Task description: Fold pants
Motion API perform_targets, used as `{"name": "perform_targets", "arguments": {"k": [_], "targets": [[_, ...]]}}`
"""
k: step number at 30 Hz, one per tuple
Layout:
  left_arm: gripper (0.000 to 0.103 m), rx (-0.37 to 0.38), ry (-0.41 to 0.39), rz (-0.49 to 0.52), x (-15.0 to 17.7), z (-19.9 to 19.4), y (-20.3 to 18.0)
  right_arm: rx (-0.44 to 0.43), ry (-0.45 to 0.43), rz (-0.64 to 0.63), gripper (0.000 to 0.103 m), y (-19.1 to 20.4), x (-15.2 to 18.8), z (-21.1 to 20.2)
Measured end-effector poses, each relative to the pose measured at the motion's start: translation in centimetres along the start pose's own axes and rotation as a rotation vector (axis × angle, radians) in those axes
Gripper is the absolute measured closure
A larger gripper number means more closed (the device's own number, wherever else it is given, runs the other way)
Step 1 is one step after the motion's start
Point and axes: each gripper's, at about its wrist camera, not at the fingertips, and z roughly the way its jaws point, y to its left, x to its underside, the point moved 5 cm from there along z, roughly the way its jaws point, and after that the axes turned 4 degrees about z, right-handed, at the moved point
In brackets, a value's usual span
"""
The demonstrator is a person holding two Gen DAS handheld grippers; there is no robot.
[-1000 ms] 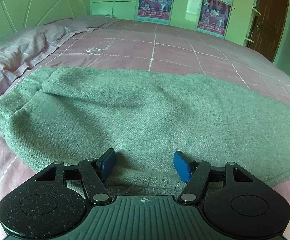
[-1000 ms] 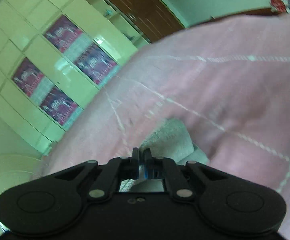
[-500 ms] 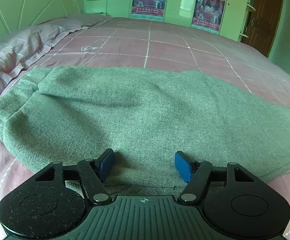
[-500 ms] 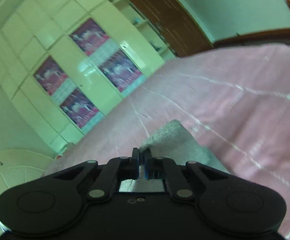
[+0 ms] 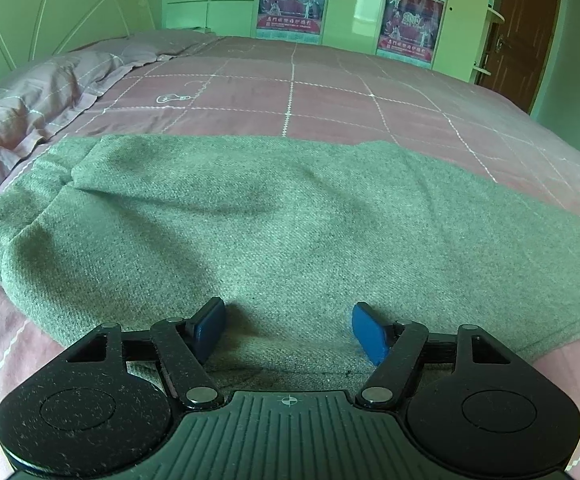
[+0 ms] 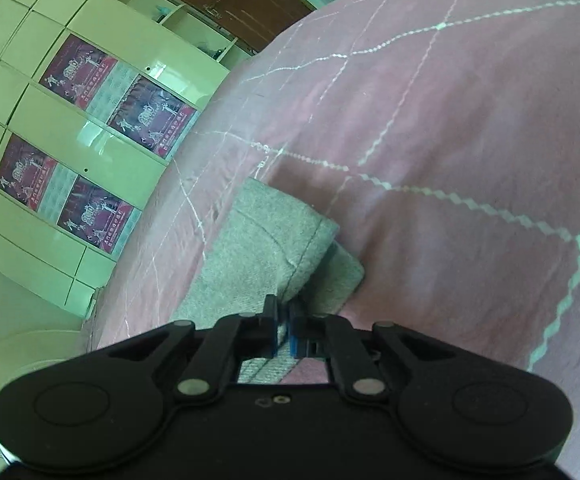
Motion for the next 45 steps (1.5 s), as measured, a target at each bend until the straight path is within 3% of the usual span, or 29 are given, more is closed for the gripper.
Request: {"name": "perform_targets", "arguments": {"k": [2, 6, 7, 9, 11, 16, 21, 26, 27, 29, 31, 35, 40, 43, 45], "targets": [[0.032, -0.004, -0.003, 0.0, 0.0, 0.0, -0.1, -0.038, -0.012, -0.028, 0.103, 1.1, -0.2, -0.8], [0.028, -0.004, -0.008, 0.002, 0.1, 0.1, -0.2, 0.051, 0.053, -0.007, 0.103, -0.1, 0.2, 0.2], [0.027, -0.003, -0.007, 0.005, 0.0, 0.2, -0.3, 0.04, 0.057, 0.012, 0.101, -0.6, 0.2, 0.2], [0.026, -0.001, -0.002, 0.008, 0.0, 0.1, -0.3, -0.017, -0.019, 0.035, 0.091, -0.5, -0.1, -1.8], [0.026, 0.005, -0.002, 0.008, -0.1, 0.1, -0.2, -0.024, -0.083, 0.038, 0.092, -0.8, -0.3, -3.5], [0.023, 0.0, -0.015, 0.013, 0.1, 0.2, -0.5, 0.024, -0.002, 0.089, 0.096, -2.5, -0.1, -1.3], [0.023, 0.007, -0.012, 0.018, 0.1, 0.1, -0.4, 0.029, 0.007, 0.101, 0.102, -2.6, -0.4, 0.8], [0.023, 0.048, -0.019, 0.028, 0.2, -0.2, 0.1, -0.091, -0.167, -0.154, 0.103, 2.9, -2.3, -4.4], [0.023, 0.057, -0.021, 0.028, 0.3, -0.2, 0.2, -0.076, -0.201, -0.167, 0.103, 2.7, -2.5, -5.1], [0.023, 0.063, -0.021, 0.024, 0.3, -0.2, 0.3, 0.055, -0.26, -0.081, 0.103, -1.4, -4.0, -5.5], [0.022, 0.057, -0.022, 0.026, 0.3, -0.1, 0.1, 0.153, -0.139, 0.041, 0.103, -6.4, -4.6, -3.9], [0.022, 0.041, -0.045, 0.032, 0.4, -0.5, -0.1, 0.091, -0.124, -0.151, 0.103, -3.8, -3.1, -5.6], [0.022, -0.053, -0.174, -0.094, -0.3, -3.5, 1.8, -0.158, 0.088, -0.425, 0.092, 7.3, 2.6, -1.7], [0.022, -0.148, -0.191, -0.226, -0.1, -5.0, 5.8, -0.326, 0.274, -0.573, 0.087, 15.8, 7.8, 2.6], [0.023, -0.161, -0.189, -0.299, 0.3, -5.5, 8.6, -0.402, 0.392, -0.687, 0.083, 21.4, 12.1, 5.7]]}}
